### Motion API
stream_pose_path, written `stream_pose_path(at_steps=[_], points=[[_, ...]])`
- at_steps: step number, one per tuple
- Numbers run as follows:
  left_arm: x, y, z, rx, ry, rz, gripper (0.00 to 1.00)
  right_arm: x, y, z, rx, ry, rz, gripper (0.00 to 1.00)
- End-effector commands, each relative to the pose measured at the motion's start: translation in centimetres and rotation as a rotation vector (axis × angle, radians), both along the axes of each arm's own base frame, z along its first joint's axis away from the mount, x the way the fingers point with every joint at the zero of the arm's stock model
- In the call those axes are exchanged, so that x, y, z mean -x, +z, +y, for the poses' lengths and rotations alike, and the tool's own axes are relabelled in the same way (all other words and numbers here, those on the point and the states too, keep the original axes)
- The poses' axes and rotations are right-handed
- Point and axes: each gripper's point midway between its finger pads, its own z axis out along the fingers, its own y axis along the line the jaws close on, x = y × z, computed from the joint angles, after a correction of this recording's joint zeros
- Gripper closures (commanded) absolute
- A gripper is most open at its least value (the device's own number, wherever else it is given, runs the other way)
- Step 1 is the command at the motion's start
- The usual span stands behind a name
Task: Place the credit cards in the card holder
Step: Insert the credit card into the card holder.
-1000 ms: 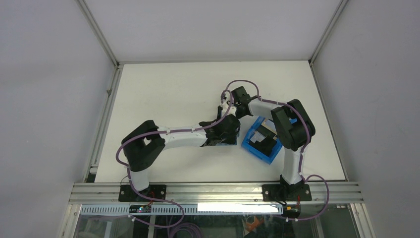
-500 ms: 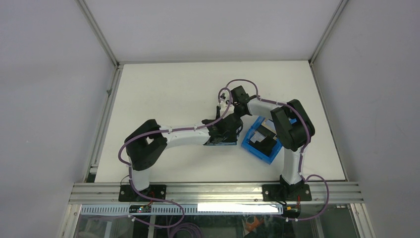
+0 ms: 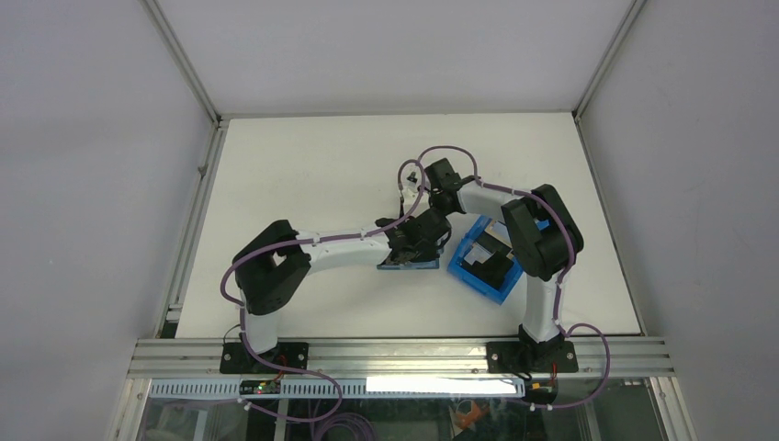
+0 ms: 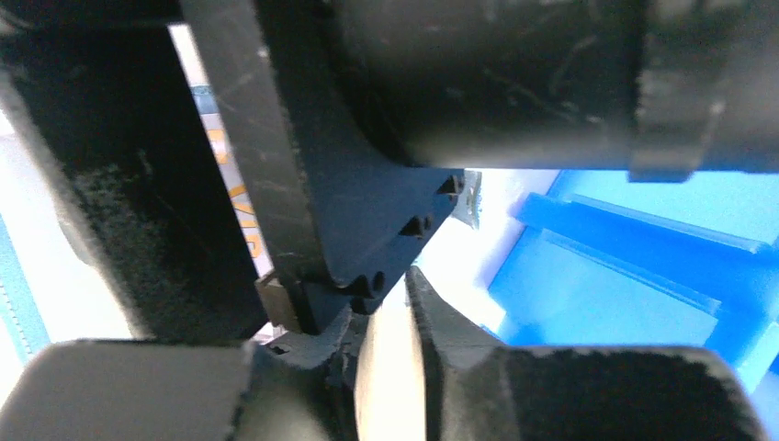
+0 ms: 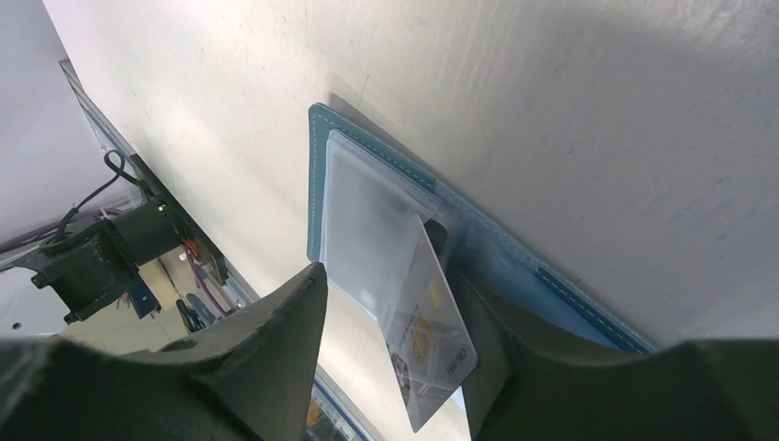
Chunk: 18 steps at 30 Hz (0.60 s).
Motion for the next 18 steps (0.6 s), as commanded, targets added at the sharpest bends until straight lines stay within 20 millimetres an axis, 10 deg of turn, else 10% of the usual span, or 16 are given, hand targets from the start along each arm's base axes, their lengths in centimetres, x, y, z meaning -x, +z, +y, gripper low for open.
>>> stream_pose_path(at_steps=[1, 18], points=[[-1.0, -4.0, 7.3, -0.239, 0.117, 0.058, 0.84, -0.3, -2.0, -2.3, 0.068, -0.014, -0.022, 0.44], [-1.4, -2.7, 7.5, -0.277, 0.038, -0.062, 0.88, -0.2, -1.9, -1.8, 0.03, -0.024, 0.014, 0.45]])
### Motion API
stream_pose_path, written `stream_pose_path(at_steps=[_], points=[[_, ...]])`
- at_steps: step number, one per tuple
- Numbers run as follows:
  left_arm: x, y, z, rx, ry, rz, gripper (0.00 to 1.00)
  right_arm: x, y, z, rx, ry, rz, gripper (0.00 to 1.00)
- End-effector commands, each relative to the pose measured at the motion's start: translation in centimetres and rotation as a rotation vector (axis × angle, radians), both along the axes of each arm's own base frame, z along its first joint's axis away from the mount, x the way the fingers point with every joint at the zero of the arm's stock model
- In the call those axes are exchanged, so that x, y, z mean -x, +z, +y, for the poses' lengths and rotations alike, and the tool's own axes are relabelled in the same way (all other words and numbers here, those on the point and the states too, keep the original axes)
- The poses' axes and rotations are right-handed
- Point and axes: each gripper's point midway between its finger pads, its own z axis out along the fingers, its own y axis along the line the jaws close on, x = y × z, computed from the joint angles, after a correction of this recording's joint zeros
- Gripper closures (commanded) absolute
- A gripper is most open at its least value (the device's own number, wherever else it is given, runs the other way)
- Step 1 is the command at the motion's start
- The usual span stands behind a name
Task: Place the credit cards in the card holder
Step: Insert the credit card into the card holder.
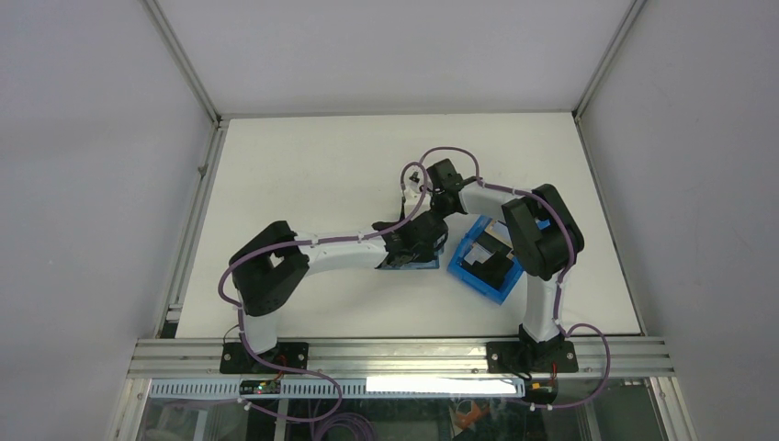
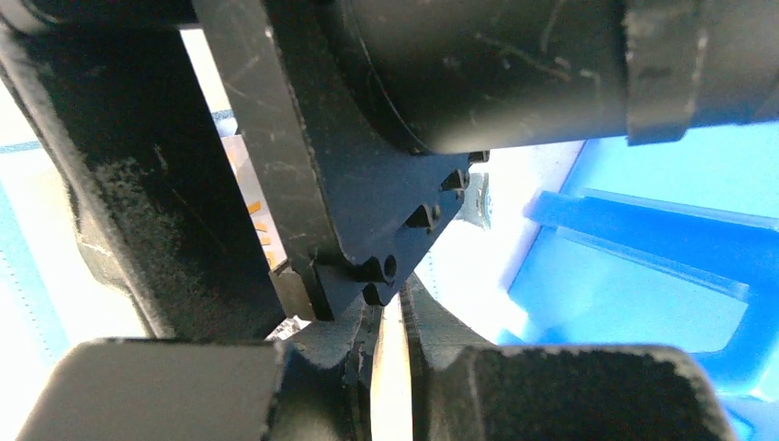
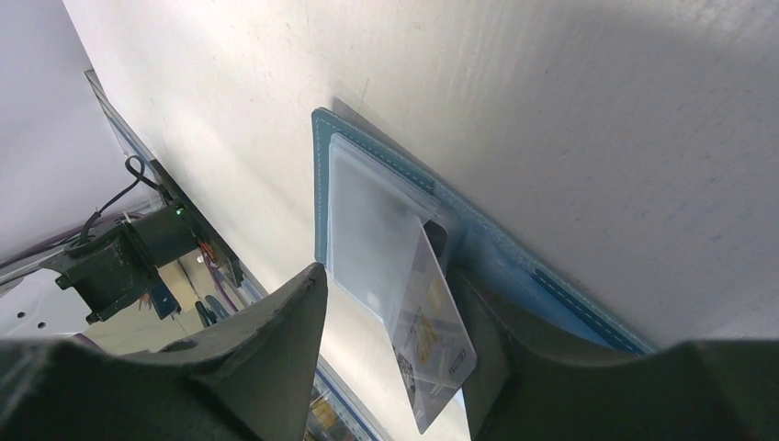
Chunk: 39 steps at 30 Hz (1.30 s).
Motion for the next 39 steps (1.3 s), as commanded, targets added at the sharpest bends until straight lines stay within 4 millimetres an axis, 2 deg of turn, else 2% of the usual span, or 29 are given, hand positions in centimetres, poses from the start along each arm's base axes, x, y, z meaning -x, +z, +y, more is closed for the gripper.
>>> stream_pose_path(at_steps=[1, 11, 22, 29, 32, 36, 39], points=[[-1.0, -1.9, 6.8, -0.258, 0.105, -0.028, 0.88, -0.1, -2.0, -1.9, 0.061, 0.004, -0.012, 0.44], [-0.9, 0.2, 5.6, -0.274, 0.068, -0.092, 0.85, -0.1, -2.0, -1.8, 0.06, 0.005, -0.011, 0.44], [-1.2, -0.8, 5.5, -0.282, 0.064, -0.066, 0.74, -0.4, -1.4, -1.9, 0.058, 0.014, -0.04, 0.43], [-1.1, 0.2, 3.8, -0.227, -0.039, -0.078, 0.71, -1.3, -0.2, -2.8, 0.083, 0.027, -0.1, 0.41], [-1.5, 0.2, 4.4, -0.235, -0.013, -0.088, 0.63, -1.3, 0.2, -3.0, 0.083, 0.042, -0.118, 0.39], [-2.0, -0.3, 5.0, -0.206, 0.021, -0.051, 0.62, -1.3, 0.7, -2.9, 0.07, 0.063, -0.13, 0.37], [-2.1, 0.1, 4.4, -0.166, -0.01, -0.058, 0.63, -1.4, 1.1, -2.9, 0.072, 0.068, -0.137, 0.36]])
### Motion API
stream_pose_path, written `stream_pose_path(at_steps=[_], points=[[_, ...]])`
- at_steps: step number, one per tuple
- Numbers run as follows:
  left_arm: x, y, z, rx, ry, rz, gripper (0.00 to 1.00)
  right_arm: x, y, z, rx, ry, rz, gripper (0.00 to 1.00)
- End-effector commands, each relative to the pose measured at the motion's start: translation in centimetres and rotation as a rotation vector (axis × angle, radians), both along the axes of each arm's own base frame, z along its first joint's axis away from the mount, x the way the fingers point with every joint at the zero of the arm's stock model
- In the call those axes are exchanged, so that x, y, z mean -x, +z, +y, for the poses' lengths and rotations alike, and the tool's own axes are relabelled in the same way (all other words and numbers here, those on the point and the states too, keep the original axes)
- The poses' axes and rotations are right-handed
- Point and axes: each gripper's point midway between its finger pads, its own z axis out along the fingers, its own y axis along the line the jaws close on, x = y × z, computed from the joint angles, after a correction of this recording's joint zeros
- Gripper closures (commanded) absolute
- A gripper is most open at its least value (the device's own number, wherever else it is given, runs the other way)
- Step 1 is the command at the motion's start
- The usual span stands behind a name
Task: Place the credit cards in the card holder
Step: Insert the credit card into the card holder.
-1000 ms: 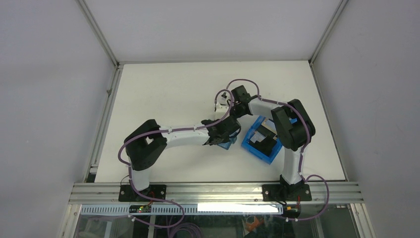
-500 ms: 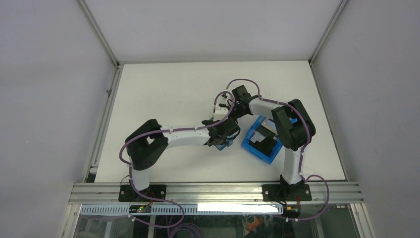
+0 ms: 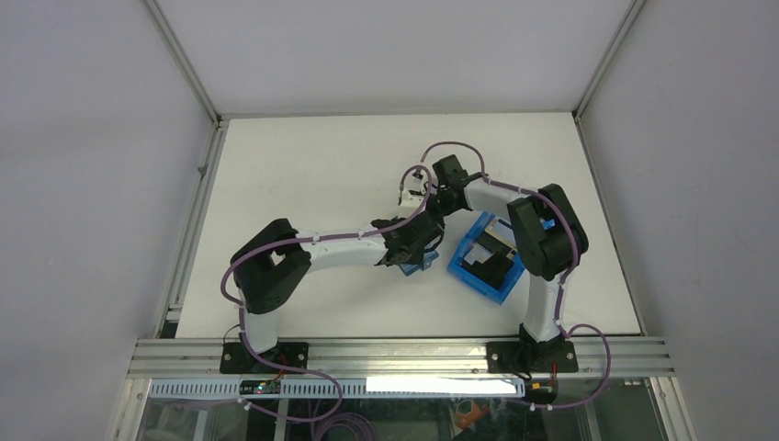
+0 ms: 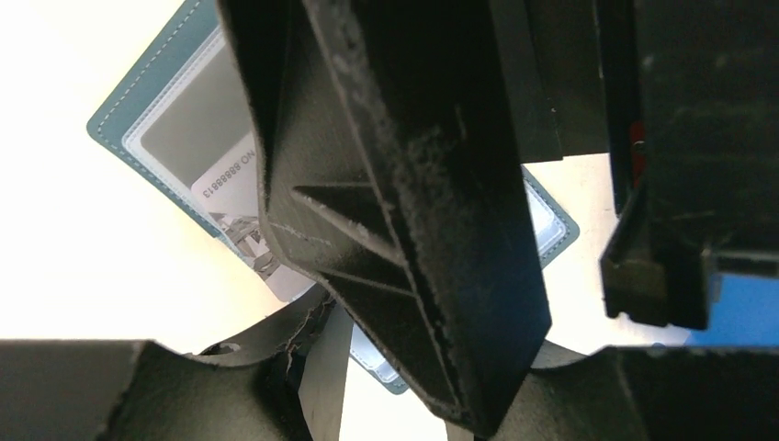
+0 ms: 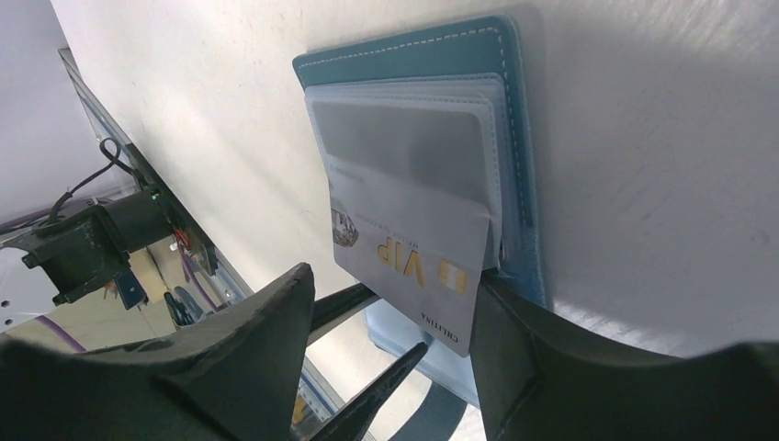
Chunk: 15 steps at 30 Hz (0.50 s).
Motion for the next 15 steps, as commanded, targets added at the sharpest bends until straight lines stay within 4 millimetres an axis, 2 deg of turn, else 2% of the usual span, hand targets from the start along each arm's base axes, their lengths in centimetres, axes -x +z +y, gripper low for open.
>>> stream_pose_path(at_steps=[1, 5, 15], points=[[-1.9, 2.1, -0.4, 0.086, -0.007, -0.052, 0.63, -0.9, 0.8, -1.5, 0.07, 0.019, -0.089, 0.36], [-1.6, 2.6, -1.5, 0.168, -0.072, -0.06, 0.63, -1.5, 1.3, -1.9, 0.095, -0.002, -0.105, 0.36], [-1.5, 1.7, -1.8, 0.27, -0.07, -0.025, 0.7, -2.4, 1.6, -3.6, 0.191, -0.062, -0.146, 0.41]])
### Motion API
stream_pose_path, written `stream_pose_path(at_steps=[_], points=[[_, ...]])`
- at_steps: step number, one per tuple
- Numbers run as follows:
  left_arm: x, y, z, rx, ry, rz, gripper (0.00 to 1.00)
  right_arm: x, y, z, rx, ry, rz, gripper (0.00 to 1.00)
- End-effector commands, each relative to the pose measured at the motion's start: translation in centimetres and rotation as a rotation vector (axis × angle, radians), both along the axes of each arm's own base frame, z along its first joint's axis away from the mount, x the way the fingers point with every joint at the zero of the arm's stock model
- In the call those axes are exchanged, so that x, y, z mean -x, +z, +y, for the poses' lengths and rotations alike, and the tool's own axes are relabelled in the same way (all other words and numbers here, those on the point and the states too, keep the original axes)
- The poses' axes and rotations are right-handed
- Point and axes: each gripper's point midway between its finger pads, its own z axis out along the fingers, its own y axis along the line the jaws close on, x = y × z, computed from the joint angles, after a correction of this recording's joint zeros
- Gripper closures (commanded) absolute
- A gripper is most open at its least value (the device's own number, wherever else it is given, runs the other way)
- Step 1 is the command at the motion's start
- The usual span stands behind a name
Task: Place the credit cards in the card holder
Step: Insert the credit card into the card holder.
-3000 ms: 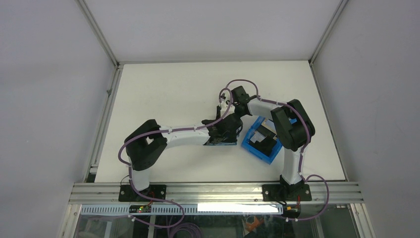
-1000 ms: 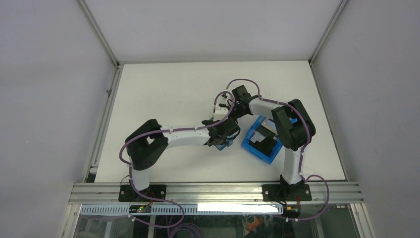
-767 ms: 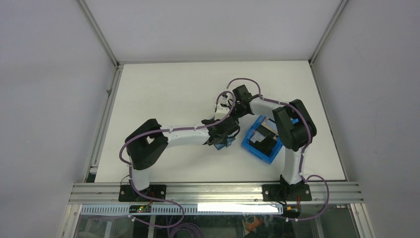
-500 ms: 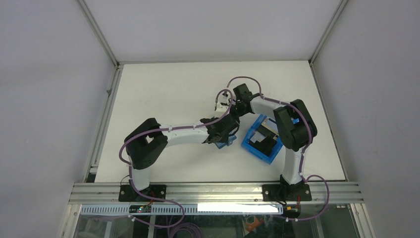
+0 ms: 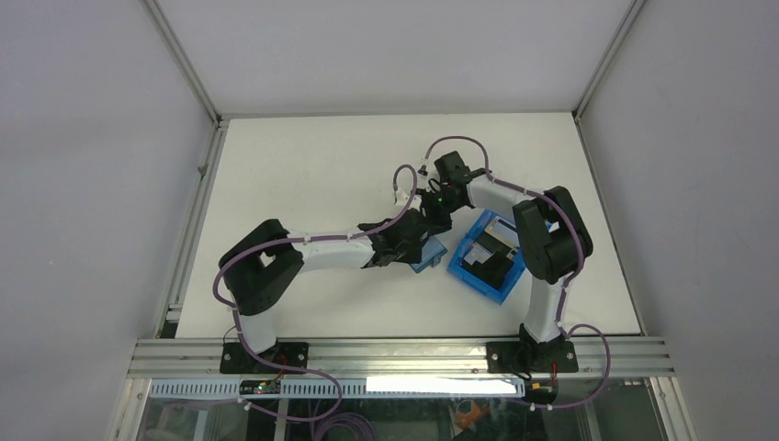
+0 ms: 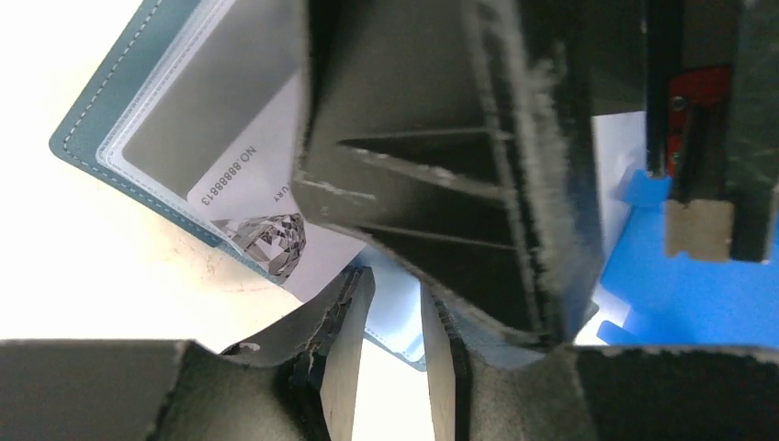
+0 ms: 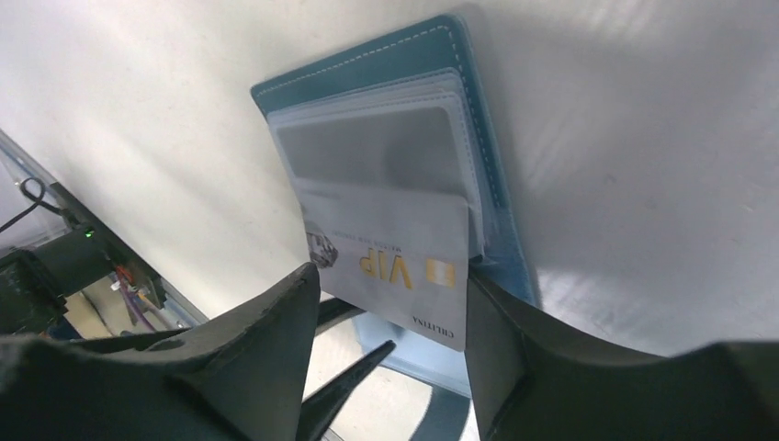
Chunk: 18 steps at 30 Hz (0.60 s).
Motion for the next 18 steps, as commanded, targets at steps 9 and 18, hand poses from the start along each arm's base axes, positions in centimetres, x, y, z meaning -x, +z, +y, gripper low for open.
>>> stream_pose_path(at_steps=[9, 18], points=[[-0.6, 4.0, -0.6, 0.186, -0.068, -0.074, 0.7, -1.7, 2.2, -2.2, 0.041, -0.011, -0.049, 0.41], [-0.4, 7.1, 2.3, 0.219, -0.067, -0.138, 0.67, -2.1, 3.4, -2.8, 0.022, 0.034, -0.081, 0.41]])
